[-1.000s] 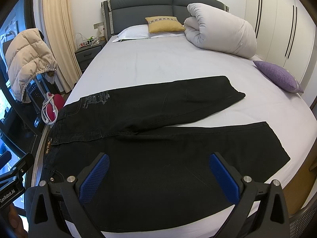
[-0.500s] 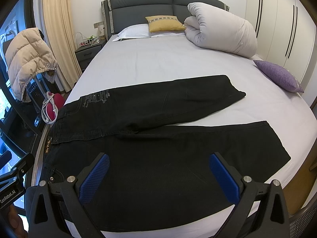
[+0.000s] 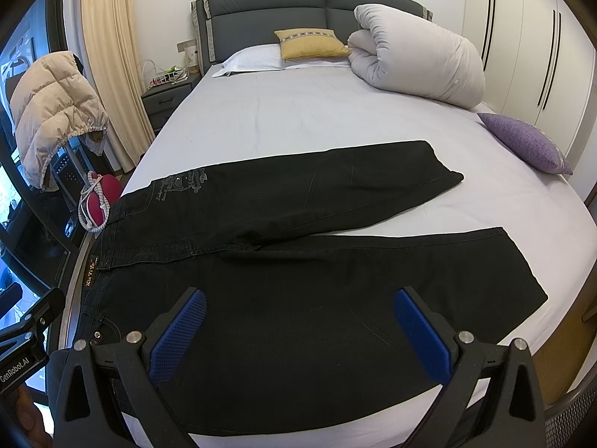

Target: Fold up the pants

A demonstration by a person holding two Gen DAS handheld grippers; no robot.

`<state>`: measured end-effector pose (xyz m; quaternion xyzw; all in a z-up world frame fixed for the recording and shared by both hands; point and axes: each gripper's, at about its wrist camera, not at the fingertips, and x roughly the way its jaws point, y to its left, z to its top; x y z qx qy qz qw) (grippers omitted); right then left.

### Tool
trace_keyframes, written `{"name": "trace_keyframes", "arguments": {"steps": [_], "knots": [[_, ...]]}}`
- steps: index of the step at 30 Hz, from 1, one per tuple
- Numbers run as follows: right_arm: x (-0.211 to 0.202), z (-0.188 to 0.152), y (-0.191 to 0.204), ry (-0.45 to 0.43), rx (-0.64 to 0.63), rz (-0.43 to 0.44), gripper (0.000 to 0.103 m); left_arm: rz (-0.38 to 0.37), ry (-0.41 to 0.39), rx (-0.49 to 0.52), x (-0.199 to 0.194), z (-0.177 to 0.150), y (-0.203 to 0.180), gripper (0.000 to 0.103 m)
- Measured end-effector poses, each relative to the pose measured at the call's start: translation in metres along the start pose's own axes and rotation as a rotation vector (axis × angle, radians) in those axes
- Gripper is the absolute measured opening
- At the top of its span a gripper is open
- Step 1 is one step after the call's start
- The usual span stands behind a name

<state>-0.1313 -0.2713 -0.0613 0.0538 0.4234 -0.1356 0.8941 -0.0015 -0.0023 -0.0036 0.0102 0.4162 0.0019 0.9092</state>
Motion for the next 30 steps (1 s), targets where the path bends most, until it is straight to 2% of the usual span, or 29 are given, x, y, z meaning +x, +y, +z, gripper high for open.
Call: {"name": "trace_keyframes", "arguments": {"steps": [22,26,30], "knots": [[0.007,0.001,0.003,0.019,-0.008,0.003,0.103,0.001,0.001,0.001,0.006,-0.005,-0.003,0.103],[0.013,0.004,0.001,0.026,-0.018,0.017,0.103,-0.007,-0.041,0.011,0.005,-0.01,-0.005,0.103],[0.024,0.015,-0.004,0.021,-0.037,0.065,0.103,0.019,-0.091,0.095,0.014,-0.003,-0.006,0.103]]}}
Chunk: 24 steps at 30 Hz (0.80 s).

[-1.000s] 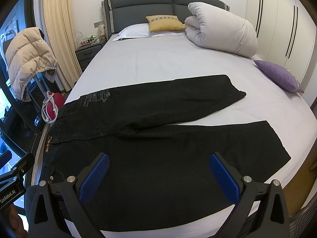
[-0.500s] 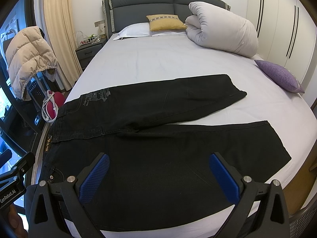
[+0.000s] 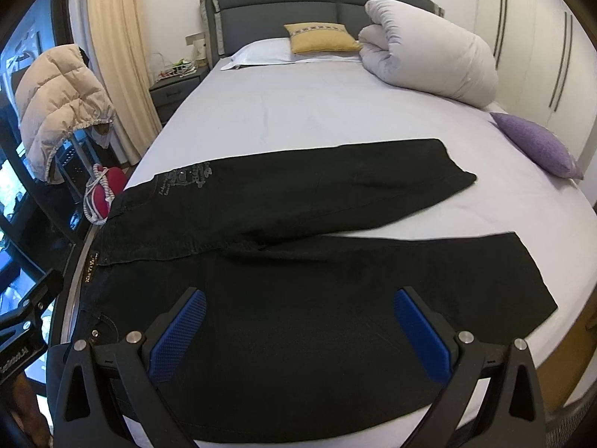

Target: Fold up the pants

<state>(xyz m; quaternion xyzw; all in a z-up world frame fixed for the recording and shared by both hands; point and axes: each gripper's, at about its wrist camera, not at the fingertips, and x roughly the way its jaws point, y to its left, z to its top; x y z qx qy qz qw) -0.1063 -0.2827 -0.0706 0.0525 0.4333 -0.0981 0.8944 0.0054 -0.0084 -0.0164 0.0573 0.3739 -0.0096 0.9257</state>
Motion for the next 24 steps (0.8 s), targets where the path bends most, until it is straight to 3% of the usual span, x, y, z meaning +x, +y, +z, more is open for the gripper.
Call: {"name": "trace_keyframes", "arguments": {"steps": [5,8,10,12,14,16,19,21,24], "knots": [[0.026,0.036,-0.01,-0.033,-0.042,0.065,0.103,-0.092,0.052,0.025,0.043,0.037,0.02,0.103],[0.046,0.063,-0.018,-0.054,-0.062,0.1,0.103,-0.03,0.019,0.103,0.072,0.059,0.028,0.103],[0.061,0.081,-0.023,-0.058,-0.072,0.116,0.103,-0.011,-0.027,0.101,0.087,0.072,0.036,0.103],[0.077,0.097,-0.028,-0.057,-0.083,0.127,0.103,0.048,0.018,0.124,0.109,0.086,0.042,0.103],[0.094,0.112,-0.03,-0.048,-0.102,0.135,0.103,0.053,0.101,0.12,0.135,0.103,0.048,0.103],[0.112,0.125,-0.029,-0.032,-0.158,0.148,0.099,0.021,0.096,0.1,0.158,0.122,0.058,0.103],[0.14,0.136,-0.017,0.001,-0.31,0.189,0.087,-0.042,0.094,0.203,0.199,0.149,0.059,0.103],[0.157,0.138,-0.009,0.023,-0.421,0.248,0.08,-0.159,0.132,0.287,0.229,0.164,0.055,0.103],[0.178,0.14,-0.004,0.08,-0.506,0.338,0.07,-0.293,0.258,0.387,0.279,0.182,0.055,0.103]]}}
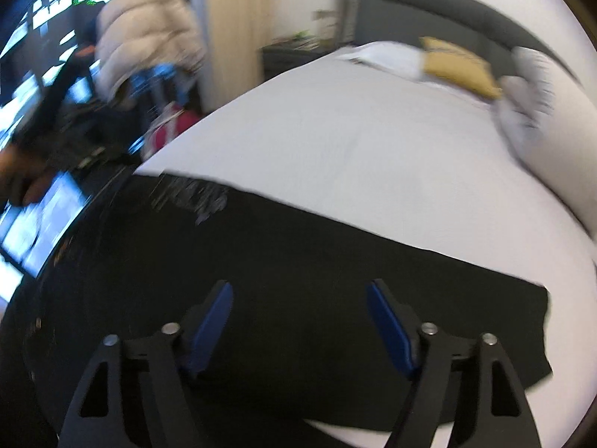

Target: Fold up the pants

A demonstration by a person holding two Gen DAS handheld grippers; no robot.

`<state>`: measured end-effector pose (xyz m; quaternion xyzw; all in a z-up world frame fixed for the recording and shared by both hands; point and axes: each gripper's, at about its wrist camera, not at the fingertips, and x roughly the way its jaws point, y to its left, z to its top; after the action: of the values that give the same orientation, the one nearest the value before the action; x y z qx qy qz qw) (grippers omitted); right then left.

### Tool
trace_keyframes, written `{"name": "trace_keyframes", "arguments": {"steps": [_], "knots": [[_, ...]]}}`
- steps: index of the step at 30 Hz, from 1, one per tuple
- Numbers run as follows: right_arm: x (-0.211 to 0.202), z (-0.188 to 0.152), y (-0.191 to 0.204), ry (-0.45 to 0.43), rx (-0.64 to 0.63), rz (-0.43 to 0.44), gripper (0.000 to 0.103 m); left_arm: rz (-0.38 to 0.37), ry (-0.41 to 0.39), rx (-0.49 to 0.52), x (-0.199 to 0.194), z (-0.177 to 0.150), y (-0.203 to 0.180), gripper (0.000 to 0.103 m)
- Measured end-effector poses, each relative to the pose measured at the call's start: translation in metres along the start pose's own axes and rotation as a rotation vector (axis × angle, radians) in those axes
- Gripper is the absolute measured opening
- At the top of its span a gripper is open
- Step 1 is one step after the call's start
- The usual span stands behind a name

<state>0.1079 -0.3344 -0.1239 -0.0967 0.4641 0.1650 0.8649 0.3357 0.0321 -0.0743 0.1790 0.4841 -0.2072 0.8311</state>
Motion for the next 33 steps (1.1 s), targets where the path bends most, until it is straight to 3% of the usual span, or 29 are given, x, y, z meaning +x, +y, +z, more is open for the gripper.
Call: {"name": "trace_keyframes", "arguments": {"steps": [5,12,16,18,20,21,25,33], "knots": [[0.023,0.006,-0.005,0.032,-0.072,0.106,0.06,-0.192,0.111,0.011,0.046,0.026,0.027,0.101],[0.034,0.014,-0.005,0.029,-0.113,0.19,0.058,-0.312,0.245,0.09,0.09,0.025,0.031,0.084],[0.038,0.025,-0.001,0.03,-0.157,0.216,0.053,-0.347,0.301,0.086,0.109,0.026,0.035,0.066],[0.042,0.031,0.002,0.03,-0.184,0.226,0.051,-0.367,0.311,0.064,0.113,0.03,0.04,0.053],[0.046,0.039,0.003,0.033,-0.214,0.236,0.049,-0.397,0.325,0.042,0.116,0.032,0.04,0.028],[0.049,0.043,0.002,0.039,-0.226,0.238,0.049,-0.404,0.336,0.047,0.12,0.032,0.037,0.025],[0.064,0.064,0.001,0.064,-0.263,0.238,0.048,-0.38,0.321,0.065,0.109,0.024,0.008,0.008],[0.099,0.097,0.017,0.159,-0.385,0.24,0.041,-0.271,0.103,0.154,0.043,-0.002,-0.027,0.007]]}}
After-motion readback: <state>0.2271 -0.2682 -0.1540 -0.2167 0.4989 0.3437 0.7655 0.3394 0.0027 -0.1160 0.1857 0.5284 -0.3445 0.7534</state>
